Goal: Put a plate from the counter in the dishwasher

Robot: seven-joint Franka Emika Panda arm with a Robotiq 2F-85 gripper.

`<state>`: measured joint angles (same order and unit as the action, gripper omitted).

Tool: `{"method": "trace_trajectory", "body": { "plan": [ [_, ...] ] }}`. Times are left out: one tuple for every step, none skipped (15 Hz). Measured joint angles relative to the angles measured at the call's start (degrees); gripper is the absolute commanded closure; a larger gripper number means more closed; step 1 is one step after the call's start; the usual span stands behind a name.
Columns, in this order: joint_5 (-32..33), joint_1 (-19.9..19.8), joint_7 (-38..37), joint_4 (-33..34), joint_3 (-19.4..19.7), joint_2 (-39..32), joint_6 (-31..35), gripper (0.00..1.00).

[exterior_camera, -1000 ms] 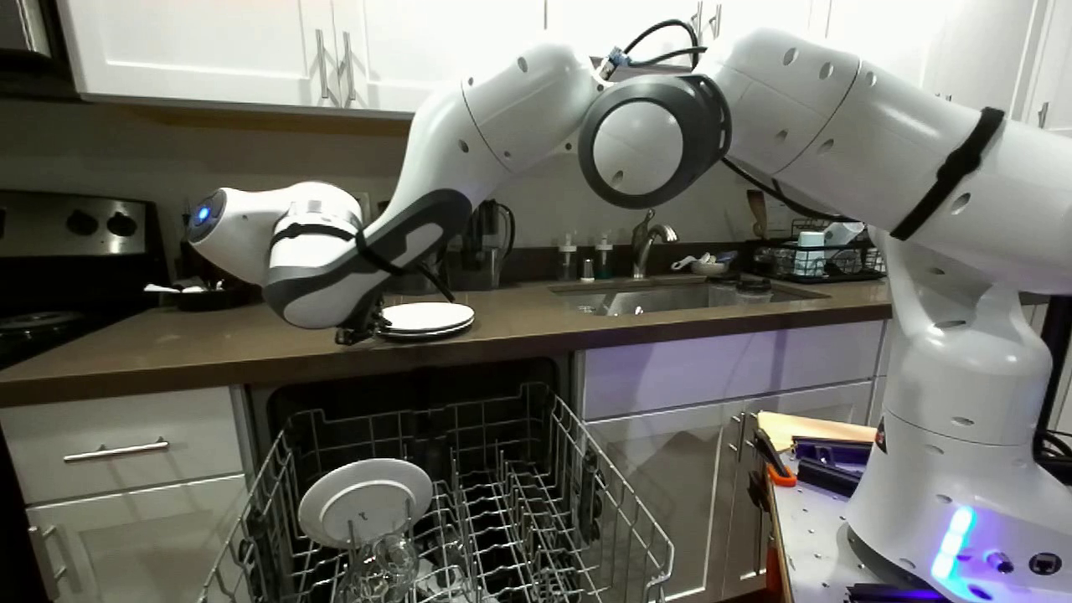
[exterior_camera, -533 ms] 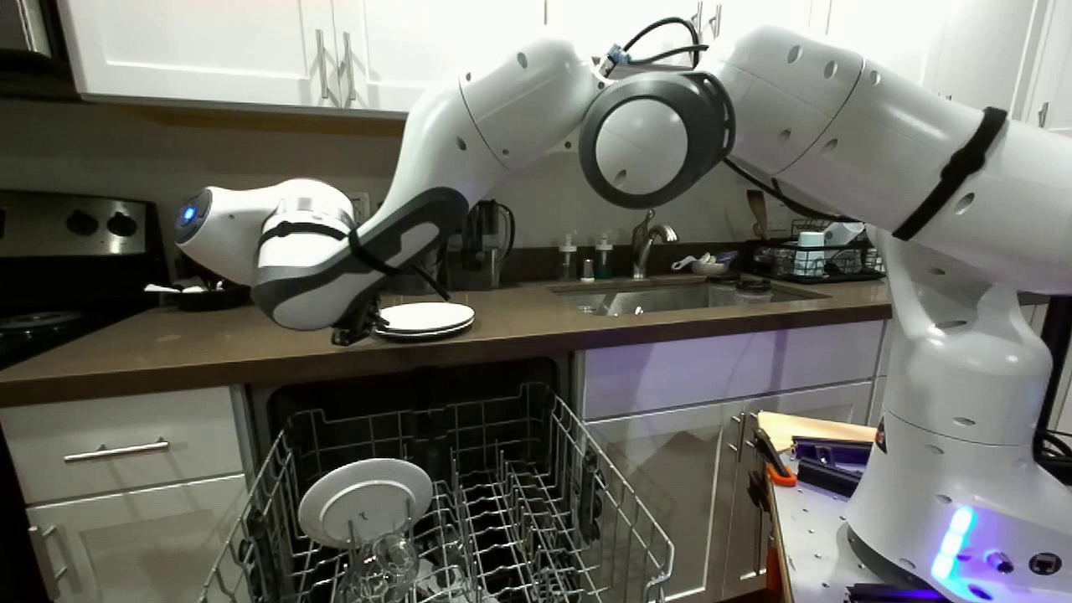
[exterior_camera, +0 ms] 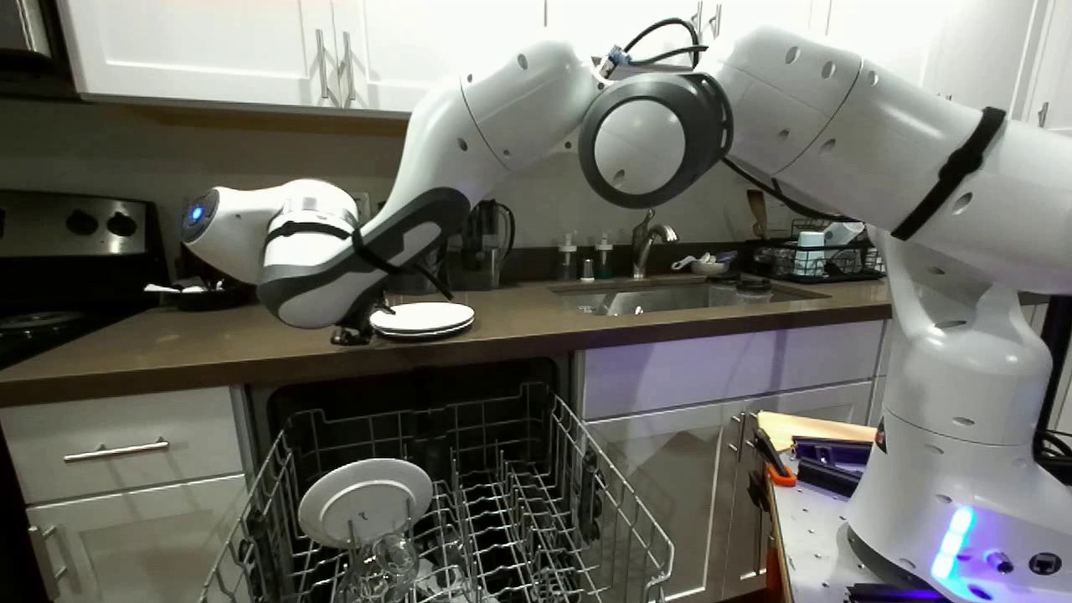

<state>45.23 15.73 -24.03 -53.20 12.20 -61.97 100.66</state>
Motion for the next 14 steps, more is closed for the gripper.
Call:
{"method": "trace_trajectory", "body": {
  "plan": [
    [0.00, -0.14, 0.00, -0.06, 0.00, 0.03, 0.02, 0.73],
    [0.00, -0.28, 0.00, -0.11, 0.00, 0.06, 0.05, 0.84],
    [-0.04, -0.41, 0.00, -0.14, -0.02, 0.08, 0.12, 0.90],
    [-0.05, -0.53, 0.00, -0.18, -0.07, 0.10, 0.32, 0.94],
    [-0.05, -0.60, 0.00, -0.22, -0.10, 0.13, 0.47, 0.94],
    [-0.06, -0.64, 0.00, -0.26, -0.11, 0.17, 0.57, 0.97],
    [-0.09, -0.68, 0.00, -0.34, -0.15, 0.21, 0.74, 0.97],
    [-0.11, -0.69, 0.00, -0.42, -0.20, 0.23, 0.86, 0.94],
    [-0.11, -0.70, 0.00, -0.48, -0.22, 0.24, 0.89, 0.94],
    [-0.12, -0.73, 0.00, -0.59, -0.25, 0.28, 0.96, 0.91],
    [-0.14, -0.78, 0.00, -0.78, -0.28, 0.36, 1.17, 0.91],
    [-0.16, -0.86, 0.00, -1.04, -0.33, 0.49, 1.49, 0.89],
    [-0.16, -1.01, 0.00, -1.20, -0.44, 0.64, 1.73, 0.90],
    [-0.16, -1.27, 0.00, -1.29, -0.68, 0.78, 1.91, 0.89]
  ]
}}
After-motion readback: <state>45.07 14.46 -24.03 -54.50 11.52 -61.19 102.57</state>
